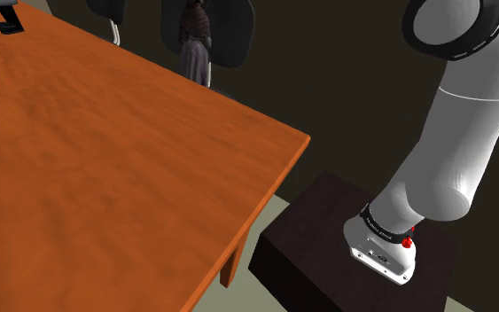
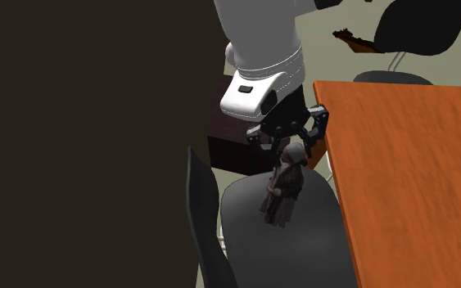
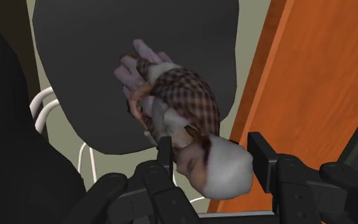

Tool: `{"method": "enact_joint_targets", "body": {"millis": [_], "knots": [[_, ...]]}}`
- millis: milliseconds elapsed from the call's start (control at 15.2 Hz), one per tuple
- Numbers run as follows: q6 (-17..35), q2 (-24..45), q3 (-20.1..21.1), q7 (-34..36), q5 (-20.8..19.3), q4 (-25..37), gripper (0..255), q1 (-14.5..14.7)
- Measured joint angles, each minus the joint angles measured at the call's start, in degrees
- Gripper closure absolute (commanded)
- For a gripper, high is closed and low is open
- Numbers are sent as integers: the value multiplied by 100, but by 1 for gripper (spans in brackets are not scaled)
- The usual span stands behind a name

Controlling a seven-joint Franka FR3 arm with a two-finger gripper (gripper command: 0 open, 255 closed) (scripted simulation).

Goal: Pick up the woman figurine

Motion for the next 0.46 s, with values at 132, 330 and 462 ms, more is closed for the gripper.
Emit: {"method": "enact_joint_targets", "body": {"millis": [132,330,462], "knots": [[-209,131,4,69,13,352,255,-21],[-559,377,17,193,38,969,255,-57],[-795,594,31,277,59,1434,255,-86]]}}
